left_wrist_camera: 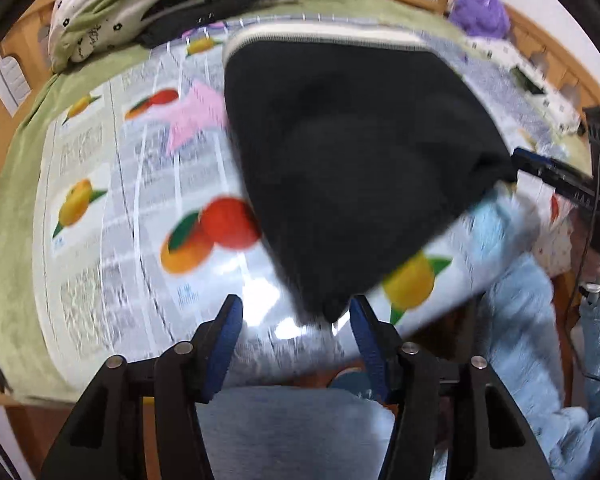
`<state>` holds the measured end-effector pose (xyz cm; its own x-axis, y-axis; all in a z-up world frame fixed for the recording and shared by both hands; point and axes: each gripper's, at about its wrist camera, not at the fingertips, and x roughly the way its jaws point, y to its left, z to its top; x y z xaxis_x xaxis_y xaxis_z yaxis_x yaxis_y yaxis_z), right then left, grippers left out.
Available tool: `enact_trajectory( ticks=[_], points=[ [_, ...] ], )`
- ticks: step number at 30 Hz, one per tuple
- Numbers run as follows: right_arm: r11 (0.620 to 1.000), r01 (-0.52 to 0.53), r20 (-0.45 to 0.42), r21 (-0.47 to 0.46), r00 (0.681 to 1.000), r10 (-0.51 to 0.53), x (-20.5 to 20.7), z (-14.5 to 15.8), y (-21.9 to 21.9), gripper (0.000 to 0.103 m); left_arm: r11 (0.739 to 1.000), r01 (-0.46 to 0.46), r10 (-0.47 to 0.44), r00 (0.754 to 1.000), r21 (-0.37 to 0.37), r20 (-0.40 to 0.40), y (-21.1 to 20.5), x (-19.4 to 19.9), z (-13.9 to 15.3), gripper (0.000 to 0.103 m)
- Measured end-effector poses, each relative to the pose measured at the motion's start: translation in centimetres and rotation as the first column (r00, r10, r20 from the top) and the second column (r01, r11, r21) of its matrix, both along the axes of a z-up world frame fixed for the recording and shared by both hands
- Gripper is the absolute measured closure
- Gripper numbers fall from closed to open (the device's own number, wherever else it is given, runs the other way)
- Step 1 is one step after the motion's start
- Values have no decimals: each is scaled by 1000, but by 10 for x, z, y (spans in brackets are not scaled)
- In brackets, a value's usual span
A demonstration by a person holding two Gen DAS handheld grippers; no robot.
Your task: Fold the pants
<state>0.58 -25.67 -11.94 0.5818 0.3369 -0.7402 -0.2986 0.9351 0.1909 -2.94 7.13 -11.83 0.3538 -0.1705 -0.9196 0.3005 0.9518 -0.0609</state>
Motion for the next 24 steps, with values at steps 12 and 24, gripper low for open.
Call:
enact_trajectory(
  ticks=[12, 24],
  points=[
    [993, 57, -20, 100, 998, -55, -3, -25, -11, 51, 961, 40, -58, 997, 274, 59, -27, -15, -33, 59],
    [988, 89, -21, 124, 996, -87, -2, -30, -13, 68, 992, 62, -72, 993, 108, 92, -17, -21, -31, 75]
  ],
)
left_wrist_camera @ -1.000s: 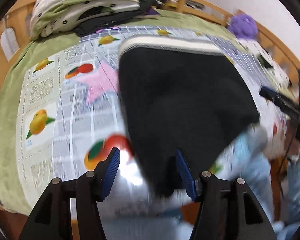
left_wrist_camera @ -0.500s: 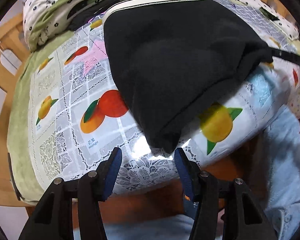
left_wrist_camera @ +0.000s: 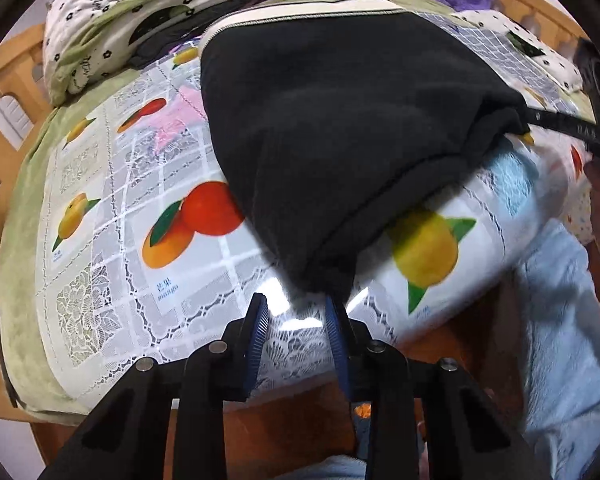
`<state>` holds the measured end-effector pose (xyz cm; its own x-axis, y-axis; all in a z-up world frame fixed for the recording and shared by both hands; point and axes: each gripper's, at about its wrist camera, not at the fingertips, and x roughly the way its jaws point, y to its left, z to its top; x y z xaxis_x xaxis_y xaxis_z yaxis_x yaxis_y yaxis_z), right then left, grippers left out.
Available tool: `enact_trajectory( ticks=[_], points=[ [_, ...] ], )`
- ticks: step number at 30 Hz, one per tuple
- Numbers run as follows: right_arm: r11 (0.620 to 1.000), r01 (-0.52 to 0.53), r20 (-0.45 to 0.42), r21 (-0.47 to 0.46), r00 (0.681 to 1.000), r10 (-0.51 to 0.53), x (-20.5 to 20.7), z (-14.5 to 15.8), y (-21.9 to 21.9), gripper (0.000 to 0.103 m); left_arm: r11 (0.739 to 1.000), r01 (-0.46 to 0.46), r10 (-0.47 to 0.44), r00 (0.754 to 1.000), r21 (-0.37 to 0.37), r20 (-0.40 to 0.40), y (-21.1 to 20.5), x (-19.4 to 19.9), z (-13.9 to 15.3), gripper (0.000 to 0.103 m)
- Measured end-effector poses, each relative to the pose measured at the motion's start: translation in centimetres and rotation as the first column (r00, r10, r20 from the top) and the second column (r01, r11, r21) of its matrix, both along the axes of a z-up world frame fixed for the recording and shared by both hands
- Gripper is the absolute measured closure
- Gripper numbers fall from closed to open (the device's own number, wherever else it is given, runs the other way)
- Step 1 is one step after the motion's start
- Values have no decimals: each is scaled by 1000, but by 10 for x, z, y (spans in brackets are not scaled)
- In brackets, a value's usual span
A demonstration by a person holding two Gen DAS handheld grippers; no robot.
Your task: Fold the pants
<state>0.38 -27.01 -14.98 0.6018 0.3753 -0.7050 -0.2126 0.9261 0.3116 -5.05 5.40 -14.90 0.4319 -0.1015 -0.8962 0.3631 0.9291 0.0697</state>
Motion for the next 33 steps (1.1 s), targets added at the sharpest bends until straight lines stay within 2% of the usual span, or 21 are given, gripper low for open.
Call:
enact_trajectory(
  ticks=[4, 9, 12, 15, 19, 23, 26, 33],
  points=[
    [1000, 5, -1, 13, 1000, -5, -2, 2, -3, 68, 999, 5, -5, 1000, -43, -7, 2, -2, 0, 74],
    [1000, 13, 9, -8, 1000, -13, -6, 4, 0, 68, 999, -24, 24, 1000, -26, 3, 3, 3, -5, 74],
    [1000, 22, 2, 1, 1000, -22, -7, 4, -1, 68, 997, -19, 19, 1000, -72, -6, 4, 2, -3, 74],
    [1000, 25, 1, 1, 1000, -25, -7, 5, -2, 68, 999, 0, 0, 1000, -52, 0, 2, -2, -4, 74],
    [1000, 26, 2, -2, 1000, -26, -7, 4, -2, 68, 994, 3, -7, 999, -112, -33, 7, -2, -5, 74],
    [999, 32, 0, 3, 999, -32, -7, 2, -2, 68, 994, -34, 32, 999, -99, -17, 9, 0, -8, 74],
    [999, 35, -1, 5, 999, -35, -7, 1, -2, 68, 991, -46, 45, 999, -125, -13, 12, 2, -6, 74],
    [999, 37, -6, 11, 999, -37, -9, -1, -3, 68, 992, -14, 11, 1000, -124, -18, 11, 0, -4, 74]
  ],
)
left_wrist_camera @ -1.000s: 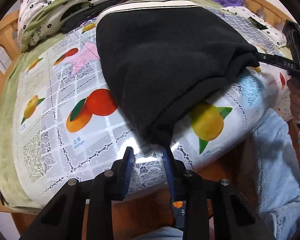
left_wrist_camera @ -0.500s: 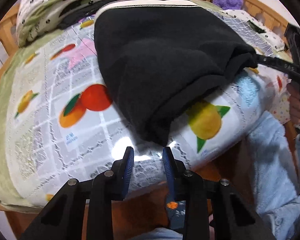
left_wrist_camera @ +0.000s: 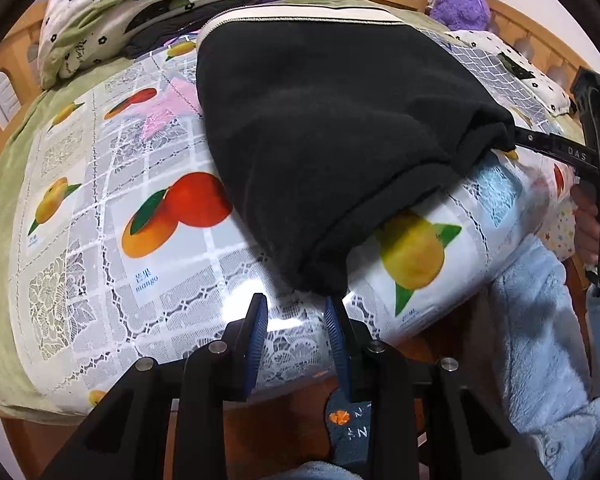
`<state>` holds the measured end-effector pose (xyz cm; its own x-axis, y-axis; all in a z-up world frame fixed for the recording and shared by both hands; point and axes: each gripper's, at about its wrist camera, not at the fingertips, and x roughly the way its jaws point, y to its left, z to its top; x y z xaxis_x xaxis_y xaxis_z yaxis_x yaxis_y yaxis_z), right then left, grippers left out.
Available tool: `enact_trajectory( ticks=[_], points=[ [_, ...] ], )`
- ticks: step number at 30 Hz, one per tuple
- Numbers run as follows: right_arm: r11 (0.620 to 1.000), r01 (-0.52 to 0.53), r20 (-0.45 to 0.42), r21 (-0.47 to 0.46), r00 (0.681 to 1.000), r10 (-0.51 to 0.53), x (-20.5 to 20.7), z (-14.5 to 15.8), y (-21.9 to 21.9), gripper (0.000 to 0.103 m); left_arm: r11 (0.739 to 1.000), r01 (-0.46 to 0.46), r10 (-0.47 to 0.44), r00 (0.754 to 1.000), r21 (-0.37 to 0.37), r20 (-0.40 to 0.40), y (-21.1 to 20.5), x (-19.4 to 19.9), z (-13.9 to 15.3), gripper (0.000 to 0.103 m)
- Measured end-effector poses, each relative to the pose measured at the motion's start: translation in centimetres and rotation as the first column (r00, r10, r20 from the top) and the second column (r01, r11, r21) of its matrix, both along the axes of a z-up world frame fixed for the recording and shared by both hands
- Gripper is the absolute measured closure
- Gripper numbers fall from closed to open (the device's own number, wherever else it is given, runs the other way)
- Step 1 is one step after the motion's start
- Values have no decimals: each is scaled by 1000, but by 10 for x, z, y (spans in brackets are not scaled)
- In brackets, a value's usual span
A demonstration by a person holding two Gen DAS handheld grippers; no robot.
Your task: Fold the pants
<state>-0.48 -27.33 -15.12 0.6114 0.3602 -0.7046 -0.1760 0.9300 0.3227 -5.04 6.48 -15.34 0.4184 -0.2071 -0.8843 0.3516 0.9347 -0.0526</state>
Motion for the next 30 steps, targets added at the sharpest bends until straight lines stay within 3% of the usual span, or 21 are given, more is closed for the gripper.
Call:
enact_trajectory(
  ticks=[3, 14, 19, 21, 24, 25, 27, 29, 30],
  points=[
    [1000, 4, -1, 1, 1000, -4, -1, -2, 1, 68, 998, -4, 3, 1000, -59, -14, 3, -1, 1, 74],
    [1000, 4, -6, -3, 1000, -4, 0, -4, 0, 68, 999, -22, 22, 999, -26, 26, -3, 4, 2, 74],
    [1000, 14, -16, 9, 1000, -14, 5, -6, -1, 68, 996, -79, 81, 994, -40, 67, -3, 10, 8, 74],
    [1000, 20, -20, 24, 1000, -19, 9, -6, -1, 68, 995, -90, 94, 992, -49, 80, -5, 13, 7, 84],
    [999, 25, -26, 45, 999, -23, 17, -6, 2, 66, 990, -132, 136, 986, -51, 98, -7, 19, 5, 86],
    [999, 26, -29, 44, 999, -25, 19, -7, 4, 68, 987, -154, 159, 981, -53, 113, -5, 19, 5, 87],
    [1000, 19, -25, 22, 1000, -19, 21, -9, 8, 92, 978, -198, 205, 968, -63, 146, 4, 18, 10, 89],
    [1000, 29, -7, -10, 1000, -30, 19, -8, 8, 95, 961, -236, 262, 944, -143, 202, 26, 13, 25, 89],
    [999, 42, 11, 29, 999, -42, 15, -5, 0, 95, 955, -243, 274, 941, -168, 198, 33, 14, 27, 89]
  ],
)
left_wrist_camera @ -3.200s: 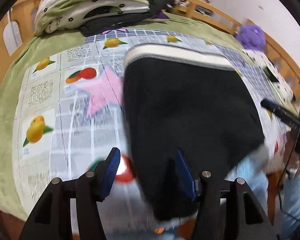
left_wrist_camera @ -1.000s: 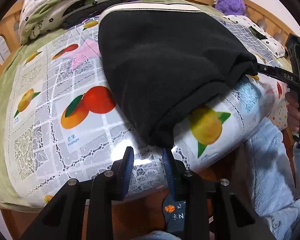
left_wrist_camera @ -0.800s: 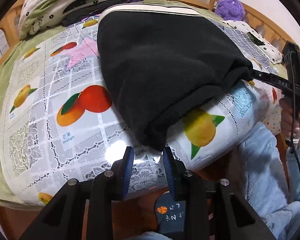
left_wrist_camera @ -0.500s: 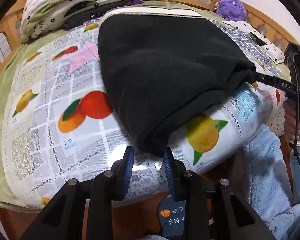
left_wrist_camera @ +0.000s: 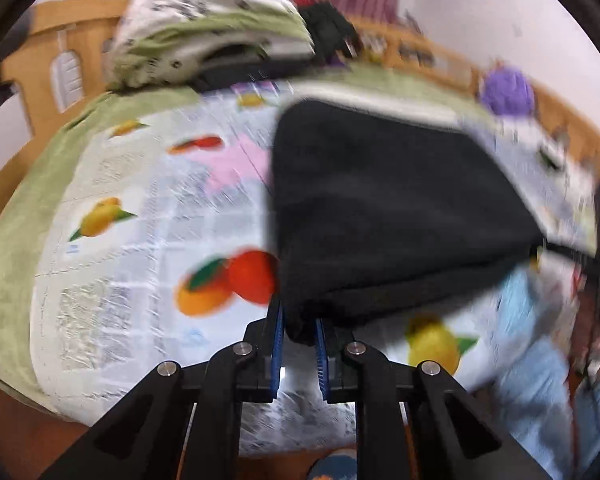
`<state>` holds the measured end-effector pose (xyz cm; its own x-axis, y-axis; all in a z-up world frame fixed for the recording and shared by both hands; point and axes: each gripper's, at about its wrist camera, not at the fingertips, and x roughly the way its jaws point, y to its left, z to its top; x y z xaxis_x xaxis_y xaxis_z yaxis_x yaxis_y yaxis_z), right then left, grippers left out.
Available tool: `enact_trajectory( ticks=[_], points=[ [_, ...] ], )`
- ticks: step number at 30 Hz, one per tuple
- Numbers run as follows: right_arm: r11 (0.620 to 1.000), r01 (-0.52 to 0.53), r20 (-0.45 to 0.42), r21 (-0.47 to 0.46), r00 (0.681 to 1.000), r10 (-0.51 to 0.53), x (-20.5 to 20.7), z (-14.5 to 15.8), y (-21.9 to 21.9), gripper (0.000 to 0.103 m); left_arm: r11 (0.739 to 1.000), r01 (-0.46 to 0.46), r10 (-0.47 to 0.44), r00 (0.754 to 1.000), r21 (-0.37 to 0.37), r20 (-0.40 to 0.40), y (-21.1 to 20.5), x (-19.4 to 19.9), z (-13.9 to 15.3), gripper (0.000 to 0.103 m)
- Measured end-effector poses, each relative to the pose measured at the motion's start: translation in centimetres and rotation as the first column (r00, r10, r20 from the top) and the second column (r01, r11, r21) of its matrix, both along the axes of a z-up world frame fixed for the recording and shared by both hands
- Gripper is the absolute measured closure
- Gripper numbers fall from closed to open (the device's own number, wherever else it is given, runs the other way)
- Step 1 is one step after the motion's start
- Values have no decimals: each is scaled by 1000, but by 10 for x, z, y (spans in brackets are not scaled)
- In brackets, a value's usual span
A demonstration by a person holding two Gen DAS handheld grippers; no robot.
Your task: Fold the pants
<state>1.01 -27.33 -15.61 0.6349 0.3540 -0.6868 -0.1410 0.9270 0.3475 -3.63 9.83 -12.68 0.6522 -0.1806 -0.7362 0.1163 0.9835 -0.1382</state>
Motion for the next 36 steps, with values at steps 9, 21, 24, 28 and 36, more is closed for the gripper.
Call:
enact_trajectory(
  ticks=[9, 21, 24, 28, 36],
  points=[
    [997, -79, -85, -15, 993, 77, -5, -16, -9, 68, 996, 32, -19, 988, 85, -156, -1, 2, -26, 74],
    [965, -223, 89, -141, 967, 237, -4, 55, 12, 66, 997, 39, -43, 997, -68, -60, 1, 32, 31, 63],
    [956, -255, 108, -146, 956, 272, -23, 65, -8, 66, 997, 51, -56, 995, -56, -88, -12, 48, 23, 63],
    [978, -200, 183, -62, 961, 208, -32, 78, -22, 66, 997, 39, -46, 993, -67, -107, -21, 58, 5, 63],
    [966, -158, 5, -207, 987, 162, 31, 5, 41, 65, 999, 5, -11, 982, -31, -191, -22, 58, -12, 48]
  ],
)
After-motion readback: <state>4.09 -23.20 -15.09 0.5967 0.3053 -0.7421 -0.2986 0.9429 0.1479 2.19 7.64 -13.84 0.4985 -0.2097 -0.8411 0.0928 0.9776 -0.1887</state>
